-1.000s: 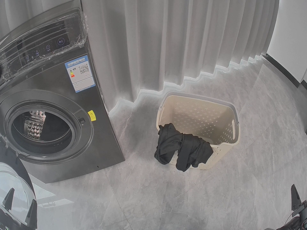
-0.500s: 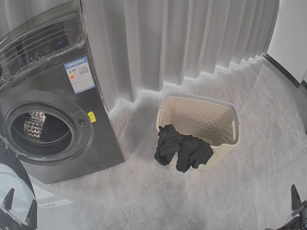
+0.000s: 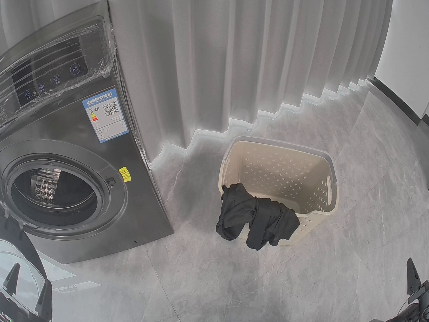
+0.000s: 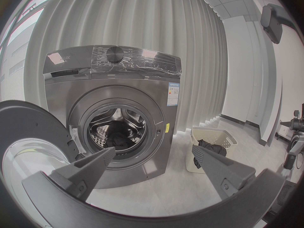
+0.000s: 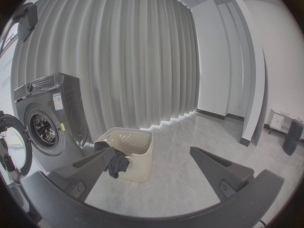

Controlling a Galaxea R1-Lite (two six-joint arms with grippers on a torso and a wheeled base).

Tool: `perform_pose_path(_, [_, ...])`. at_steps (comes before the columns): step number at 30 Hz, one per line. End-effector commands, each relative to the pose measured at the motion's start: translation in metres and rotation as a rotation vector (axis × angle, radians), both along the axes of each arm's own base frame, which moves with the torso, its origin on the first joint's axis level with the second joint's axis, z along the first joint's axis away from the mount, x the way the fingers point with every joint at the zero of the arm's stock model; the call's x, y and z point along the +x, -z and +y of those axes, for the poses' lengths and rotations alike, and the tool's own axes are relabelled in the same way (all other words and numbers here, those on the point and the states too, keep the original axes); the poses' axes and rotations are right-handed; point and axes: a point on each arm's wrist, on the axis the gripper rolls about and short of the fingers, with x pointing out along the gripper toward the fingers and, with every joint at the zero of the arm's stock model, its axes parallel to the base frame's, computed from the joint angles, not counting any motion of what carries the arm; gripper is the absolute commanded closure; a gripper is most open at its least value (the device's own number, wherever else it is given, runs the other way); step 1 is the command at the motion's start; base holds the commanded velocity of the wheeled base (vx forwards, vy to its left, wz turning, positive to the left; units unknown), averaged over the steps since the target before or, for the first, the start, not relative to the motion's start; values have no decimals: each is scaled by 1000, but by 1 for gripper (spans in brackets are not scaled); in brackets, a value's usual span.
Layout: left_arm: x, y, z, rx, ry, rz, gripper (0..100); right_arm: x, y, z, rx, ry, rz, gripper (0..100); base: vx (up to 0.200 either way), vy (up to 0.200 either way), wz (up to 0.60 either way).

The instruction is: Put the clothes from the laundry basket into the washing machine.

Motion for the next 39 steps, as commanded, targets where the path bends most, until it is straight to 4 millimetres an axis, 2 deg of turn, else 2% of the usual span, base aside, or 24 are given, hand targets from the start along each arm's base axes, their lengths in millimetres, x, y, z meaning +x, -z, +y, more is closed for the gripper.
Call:
perform_pose_path(1, [0, 5, 0, 0, -2, 1, 0, 1, 5, 0, 0, -1, 9, 0, 0, 0, 0])
perform_pose_path(4, [0, 5, 0, 0, -2, 1, 0, 1, 5, 0, -1, -13, 9, 0, 0, -200, 0])
perform_pose_path(16, [0, 5, 0, -7, 0, 2, 0, 1, 5, 0, -1, -15, 9, 0, 0, 0, 0])
perform_pose_path(25, [0, 5, 0, -9, 3, 3, 0, 1, 5, 0, -1, -15, 9, 0, 200, 0, 0])
perform_pose_path(29, [0, 5, 0, -9, 3, 3, 0, 1, 5, 0, -1, -16, 9, 0, 0, 0, 0])
perform_pose_path(39, [0, 5, 0, -7, 3, 2, 0, 1, 5, 1, 10, -29, 8, 0, 0, 0, -540])
